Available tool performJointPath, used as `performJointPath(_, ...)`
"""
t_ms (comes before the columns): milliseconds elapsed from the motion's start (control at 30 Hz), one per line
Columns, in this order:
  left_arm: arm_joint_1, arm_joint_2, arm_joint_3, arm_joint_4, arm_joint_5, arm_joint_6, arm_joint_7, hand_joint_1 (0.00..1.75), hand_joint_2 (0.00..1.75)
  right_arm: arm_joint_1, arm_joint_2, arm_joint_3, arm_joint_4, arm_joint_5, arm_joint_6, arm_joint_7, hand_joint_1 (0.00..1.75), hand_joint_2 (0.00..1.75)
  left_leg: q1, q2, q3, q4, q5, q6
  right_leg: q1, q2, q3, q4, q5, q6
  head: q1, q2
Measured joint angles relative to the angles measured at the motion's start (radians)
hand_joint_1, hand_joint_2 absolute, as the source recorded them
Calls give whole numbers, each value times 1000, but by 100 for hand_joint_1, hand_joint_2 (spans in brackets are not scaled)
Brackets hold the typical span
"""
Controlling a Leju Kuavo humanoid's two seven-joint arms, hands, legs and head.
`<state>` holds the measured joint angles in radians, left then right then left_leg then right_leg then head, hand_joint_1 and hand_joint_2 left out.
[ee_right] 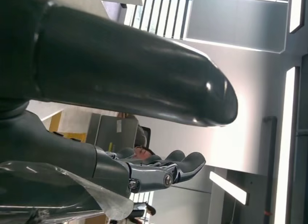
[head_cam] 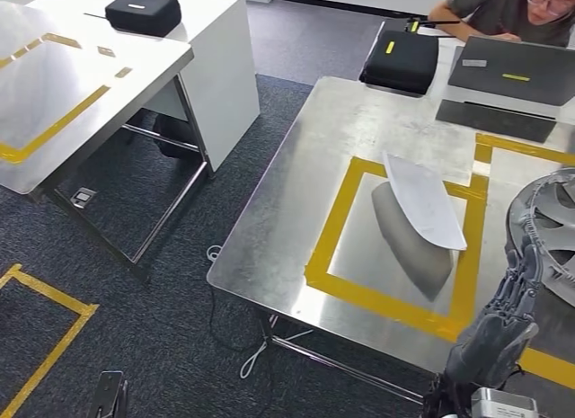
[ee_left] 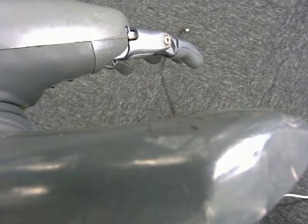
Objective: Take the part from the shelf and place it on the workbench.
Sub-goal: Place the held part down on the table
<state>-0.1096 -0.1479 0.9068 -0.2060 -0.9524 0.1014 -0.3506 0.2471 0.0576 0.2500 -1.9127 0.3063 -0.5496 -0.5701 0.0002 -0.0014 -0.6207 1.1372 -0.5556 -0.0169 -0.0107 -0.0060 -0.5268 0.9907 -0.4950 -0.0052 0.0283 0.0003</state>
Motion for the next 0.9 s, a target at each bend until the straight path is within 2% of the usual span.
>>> performJointPath(33, 0, 0, 0, 0, 0, 0, 0, 0, 0, 0, 0, 1, 0, 0, 0, 0, 0, 0, 2, 0, -21, 66, -41, -3, 2, -1, -9, 0, 6, -3, -1, 0)
performJointPath(67, 1, 0, 0, 0, 1, 0, 0, 0, 0, 0, 0, 1, 0, 0, 0, 1, 0, 0, 3, 0, -34, 123, -68, -5, 4, -1, -20, 1, 13, -5, -2, 0)
performJointPath(100, 1, 0, 0, 0, 1, 0, 0, 0, 0, 0, 0, 1, 0, 0, 0, 1, 0, 0, 3, 0, -36, 151, -75, -4, 6, -1, -30, 3, 20, -5, -2, 0)
performJointPath(133, 1, 0, 0, 0, 1, 0, 0, 0, 0, 1, 0, 1, 0, 0, 0, 1, 0, 0, 3, 0, -18, 140, -61, -2, 8, -1, -40, 4, 27, -5, -2, 0)
performJointPath(167, 1, 0, 0, 0, 1, 0, 0, 0, 0, 1, 0, 1, 0, 0, 0, 1, 0, 0, 2, 0, 13, 100, -36, 2, 10, -1, -50, 5, 34, -4, -2, 0)
performJointPath(200, 0, 0, 0, 0, 1, -1, 0, 0, 0, 0, 0, 2, 0, 0, 0, 1, 0, 0, 1, 0, 60, 28, -8, 9, 12, -1, -57, 6, 40, -3, -2, 0)
performJointPath(233, 0, 0, 0, 0, 1, -1, 0, 0, 0, 0, 0, 2, 0, 0, 0, 1, 0, 0, -1, 0, 110, -52, 8, 17, 14, 0, -62, 6, 46, 0, -2, 0)
performJointPath(300, -2, 0, 0, 0, 1, -1, 0, 0, 0, 0, 0, 3, 0, 1, 0, 1, 0, 0, -7, -1, 169, -154, 20, 26, 15, -1, -68, 6, 59, 9, -1, 0)
performJointPath(333, -2, 1, 0, 0, 2, -1, 0, 0, 0, 0, 0, 3, 0, 1, 0, 1, 0, 0, -10, -1, 173, -168, 19, 29, 14, -2, -70, 5, 66, 16, -1, 0)
performJointPath(400, 0, 1, 1, 0, 2, -1, 0, 0, 0, 0, 0, 4, 0, 2, 0, 1, 0, 0, -11, 0, 160, -172, 36, 38, 11, -1, -74, 6, 74, 28, -2, 0)
performJointPath(433, 0, 0, 1, 0, 3, -1, 0, 0, 0, 0, 0, 4, 0, 2, 0, 1, 0, 0, -10, 2, 152, -175, 46, 45, 10, 0, -82, 16, 58, 33, -1, 0)
performJointPath(467, 0, 0, 1, 0, 3, -2, 0, 0, 0, 0, 0, 4, 0, 2, 0, 1, 0, 0, -8, 4, 142, -178, 57, 51, 10, 2, -95, 41, 26, 38, 0, 0)
performJointPath(533, 0, 0, 1, 0, 5, -2, 0, 0, 0, 0, 0, 4, 0, 2, 0, 1, 0, 0, -7, 5, 115, -178, 79, 60, 8, 4, -132, 150, -75, 46, 1, 0)
performJointPath(567, 0, 1, 2, 0, 6, -2, 0, 0, 0, 0, 0, 4, 0, 2, 0, 1, 0, 0, -7, 6, 100, -177, 89, 61, 8, 4, -147, 215, -114, 49, 1, 0)
performJointPath(600, 1, 1, 2, 0, 7, -3, 0, 0, 0, 0, 0, 4, 0, 2, 0, 1, 0, 0, -8, 6, 84, -175, 100, 61, 7, 4, -153, 266, -131, 51, 1, 0)
performJointPath(633, 1, 0, 2, 0, 7, -3, 0, 0, 0, 0, 0, 4, 0, 2, 0, 1, 0, 0, -8, 6, 68, -172, 110, 59, 7, 4, -145, 288, -124, 52, 1, 0)
performJointPath(667, 1, 0, 3, 0, 7, -3, 0, 0, 0, 0, 0, 4, 0, 2, 0, 1, 0, 0, -7, 6, 54, -169, 118, 57, 7, 4, -123, 279, -101, 53, 1, 0)
performJointPath(700, 1, 0, 3, 0, 7, -3, 0, 0, 0, -1, 0, 4, 0, 2, -1, 1, 0, 0, -7, 6, 40, -164, 126, 55, 7, 4, -79, 230, -70, 53, 1, 0)
performJointPath(733, 1, 0, 3, 0, 7, -3, 0, 0, 0, -2, 0, 4, 0, 2, -1, 1, 0, 0, -7, 6, 29, -157, 132, 51, 7, 4, -27, 159, -51, 52, 1, 0)
performJointPath(767, 1, 0, 3, 0, 7, -3, 0, 0, 0, -3, 0, 4, 0, 2, -1, 1, 0, 0, -8, 5, 19, -149, 137, 47, 7, 5, 27, 82, -47, 49, 1, 0)
performJointPath(800, 0, 0, 3, 0, 7, -3, 0, 0, 0, -4, 0, 4, 0, 3, -1, 1, 0, 0, -9, 5, 11, -142, 143, 42, 8, 5, 68, 17, -51, 45, 1, 0)
performJointPath(833, 0, 0, 4, 0, 7, -3, 0, 0, 0, -5, 0, 4, 0, 3, -1, 0, 0, 0, -10, 5, 5, -137, 149, 37, 9, 6, 86, -18, -62, 42, 1, 0)
performJointPath(900, 1, 1, 5, 0, 8, -3, 0, 0, 0, -5, 0, 5, -1, 3, -1, 1, 0, 0, -10, 4, -3, -133, 160, 27, 10, 5, 81, -31, -63, 29, 0, 0)
